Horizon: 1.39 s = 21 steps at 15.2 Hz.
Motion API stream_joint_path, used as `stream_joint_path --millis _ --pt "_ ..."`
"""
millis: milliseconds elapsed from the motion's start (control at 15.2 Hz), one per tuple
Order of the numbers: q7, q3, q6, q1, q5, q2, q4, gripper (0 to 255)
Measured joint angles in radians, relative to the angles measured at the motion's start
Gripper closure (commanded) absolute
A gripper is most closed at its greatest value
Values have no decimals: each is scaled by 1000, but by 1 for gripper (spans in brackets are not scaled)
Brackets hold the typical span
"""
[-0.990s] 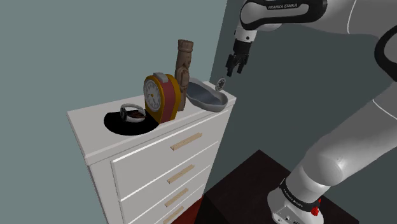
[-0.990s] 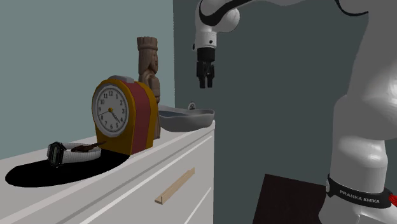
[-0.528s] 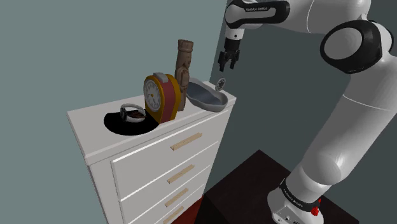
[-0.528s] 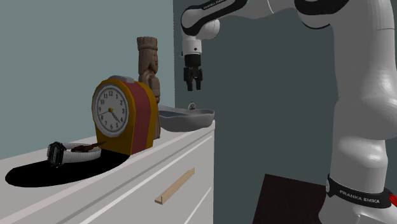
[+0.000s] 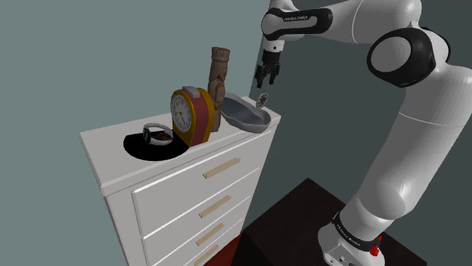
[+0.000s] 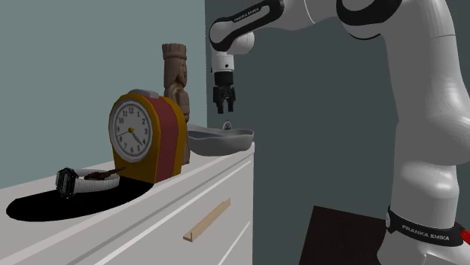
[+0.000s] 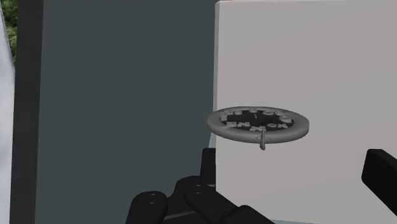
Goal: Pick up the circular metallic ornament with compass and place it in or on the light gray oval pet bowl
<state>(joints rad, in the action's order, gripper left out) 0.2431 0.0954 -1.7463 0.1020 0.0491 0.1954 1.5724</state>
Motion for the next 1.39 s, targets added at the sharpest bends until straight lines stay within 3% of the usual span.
stream_joint_path --millis 528,594,1386 --pt "-1 -3 -30 3 0 10 22 0" --pt "0 -4 -30 3 0 8 25 255" --pt "1 -1 -9 8 2 12 15 255"
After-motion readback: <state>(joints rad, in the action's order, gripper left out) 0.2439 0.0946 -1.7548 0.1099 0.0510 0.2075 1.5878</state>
